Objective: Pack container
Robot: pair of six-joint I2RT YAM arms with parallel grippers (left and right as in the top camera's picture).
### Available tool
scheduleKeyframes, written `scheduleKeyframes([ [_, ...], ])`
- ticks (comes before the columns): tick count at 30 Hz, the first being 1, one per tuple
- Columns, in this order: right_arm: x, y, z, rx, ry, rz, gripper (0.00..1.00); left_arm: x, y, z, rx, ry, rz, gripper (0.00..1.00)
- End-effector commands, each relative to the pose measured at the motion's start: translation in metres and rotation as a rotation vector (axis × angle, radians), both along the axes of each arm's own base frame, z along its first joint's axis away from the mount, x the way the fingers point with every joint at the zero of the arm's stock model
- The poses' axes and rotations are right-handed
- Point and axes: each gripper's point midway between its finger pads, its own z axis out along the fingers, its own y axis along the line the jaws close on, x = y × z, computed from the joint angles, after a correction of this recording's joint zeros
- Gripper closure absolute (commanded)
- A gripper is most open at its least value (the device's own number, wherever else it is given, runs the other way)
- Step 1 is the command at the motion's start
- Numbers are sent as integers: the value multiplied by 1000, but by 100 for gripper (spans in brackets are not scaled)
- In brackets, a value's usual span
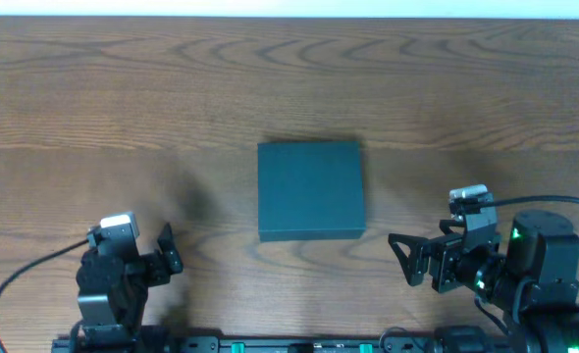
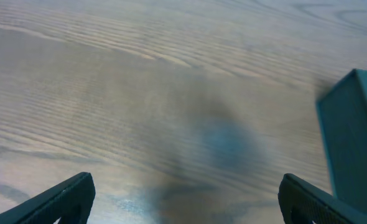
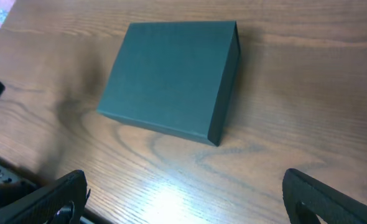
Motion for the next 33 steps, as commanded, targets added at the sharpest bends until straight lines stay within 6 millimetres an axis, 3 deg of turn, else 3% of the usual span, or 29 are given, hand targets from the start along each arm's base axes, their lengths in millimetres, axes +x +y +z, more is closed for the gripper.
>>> scheduleKeyframes([
  [1,-1,2,-1,9,6,3,1,-2,5,-9,20,-25,18,5],
  [17,-1,2,-1,9,6,3,1,2,5,-57,19,-21,18,5],
  [33,-1,2,-1,9,6,3,1,0,5,-59,19,-8,18,4],
])
